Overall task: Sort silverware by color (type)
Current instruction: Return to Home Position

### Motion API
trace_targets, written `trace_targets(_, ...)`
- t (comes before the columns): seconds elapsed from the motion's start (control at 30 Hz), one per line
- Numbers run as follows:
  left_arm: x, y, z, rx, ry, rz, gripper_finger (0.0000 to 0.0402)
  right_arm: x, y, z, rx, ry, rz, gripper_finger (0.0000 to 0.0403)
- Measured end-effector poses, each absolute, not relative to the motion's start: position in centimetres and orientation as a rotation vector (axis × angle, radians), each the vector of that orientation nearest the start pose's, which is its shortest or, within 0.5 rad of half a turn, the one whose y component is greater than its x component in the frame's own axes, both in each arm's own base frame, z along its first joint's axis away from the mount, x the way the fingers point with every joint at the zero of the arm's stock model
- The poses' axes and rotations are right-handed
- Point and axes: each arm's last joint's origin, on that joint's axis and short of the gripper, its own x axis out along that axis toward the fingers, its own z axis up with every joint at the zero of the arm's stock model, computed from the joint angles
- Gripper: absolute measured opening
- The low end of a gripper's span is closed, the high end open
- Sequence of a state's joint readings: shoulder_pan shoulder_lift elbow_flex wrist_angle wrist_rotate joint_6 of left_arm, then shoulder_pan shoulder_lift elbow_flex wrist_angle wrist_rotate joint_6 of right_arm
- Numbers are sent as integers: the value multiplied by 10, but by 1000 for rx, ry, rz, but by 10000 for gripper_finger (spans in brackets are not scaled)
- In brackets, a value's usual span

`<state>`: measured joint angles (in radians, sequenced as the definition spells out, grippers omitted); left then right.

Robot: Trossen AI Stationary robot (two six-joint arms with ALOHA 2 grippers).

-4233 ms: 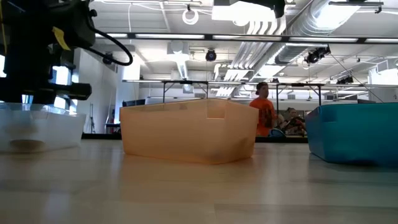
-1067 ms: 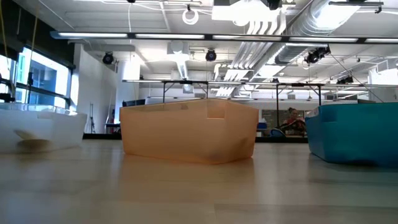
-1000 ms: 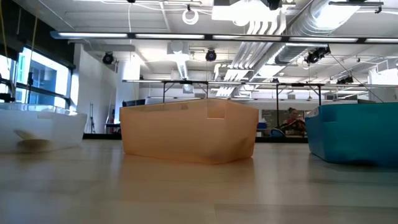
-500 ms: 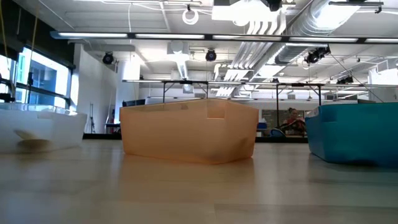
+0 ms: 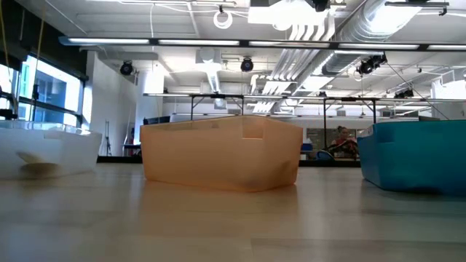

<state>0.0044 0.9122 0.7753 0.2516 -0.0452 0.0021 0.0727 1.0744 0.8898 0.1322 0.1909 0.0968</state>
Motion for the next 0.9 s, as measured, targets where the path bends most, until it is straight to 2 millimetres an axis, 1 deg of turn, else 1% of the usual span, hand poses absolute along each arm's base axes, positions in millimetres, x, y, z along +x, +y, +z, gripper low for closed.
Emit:
trace_targets(0.37,205,2,349,1,-115,50,156,242,12,346,62,36,-120,233)
trace_targets(0.47,205,2,349,1,-115,50,156,242,12,346,40,36,-119,221)
trace_targets(0.53,205,2,349,1,-115,50,156,242,12,346,39,36,-119,202)
trace_targets(0.63,205,2,349,1,-115,50,156,242,12,346,39,36,-119,161)
trace_targets(0.9,205,2,349,1,-115,50,156,242,12,346,39,36,-114,22)
